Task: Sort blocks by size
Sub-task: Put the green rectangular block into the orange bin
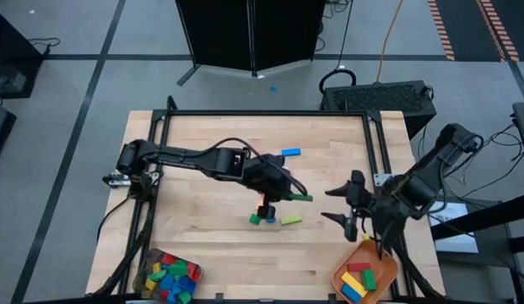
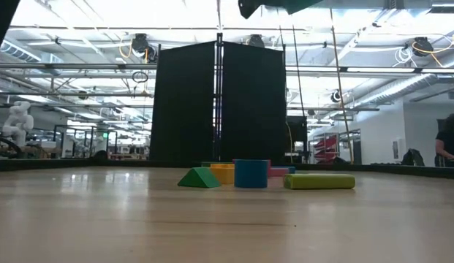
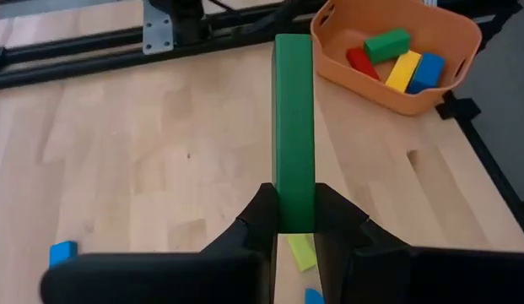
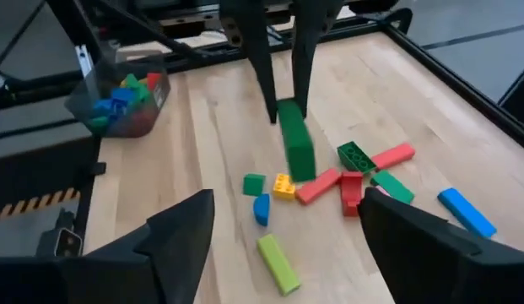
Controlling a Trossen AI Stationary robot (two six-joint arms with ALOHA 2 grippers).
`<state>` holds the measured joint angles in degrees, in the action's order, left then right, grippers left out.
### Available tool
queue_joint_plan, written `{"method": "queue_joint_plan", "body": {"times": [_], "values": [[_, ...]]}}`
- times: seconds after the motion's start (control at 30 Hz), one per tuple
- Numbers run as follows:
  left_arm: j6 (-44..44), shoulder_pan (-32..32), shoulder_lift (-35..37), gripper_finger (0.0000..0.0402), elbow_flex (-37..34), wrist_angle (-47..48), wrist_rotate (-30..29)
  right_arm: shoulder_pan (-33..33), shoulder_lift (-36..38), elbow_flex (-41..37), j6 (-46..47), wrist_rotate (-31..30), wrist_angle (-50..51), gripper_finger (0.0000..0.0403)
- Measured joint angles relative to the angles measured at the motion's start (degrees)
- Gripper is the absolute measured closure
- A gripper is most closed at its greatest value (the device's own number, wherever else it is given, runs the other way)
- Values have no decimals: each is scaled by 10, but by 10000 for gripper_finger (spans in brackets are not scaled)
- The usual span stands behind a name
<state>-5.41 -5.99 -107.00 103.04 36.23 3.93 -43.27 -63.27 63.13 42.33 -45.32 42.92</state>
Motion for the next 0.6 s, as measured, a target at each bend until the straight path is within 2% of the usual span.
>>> {"method": "queue_joint_plan", "body": {"times": [0.13,0.3,0.6], "values": [[0,-6,-4,362,-1,-9,-6,40,-1,0,-55,49,-20,117],[0,-7,-4,362,0,-16,-7,76,-4,0,-95,79,-29,125],[2,-9,-4,362,0,-35,-7,118,-14,0,-143,103,-55,130]]}}
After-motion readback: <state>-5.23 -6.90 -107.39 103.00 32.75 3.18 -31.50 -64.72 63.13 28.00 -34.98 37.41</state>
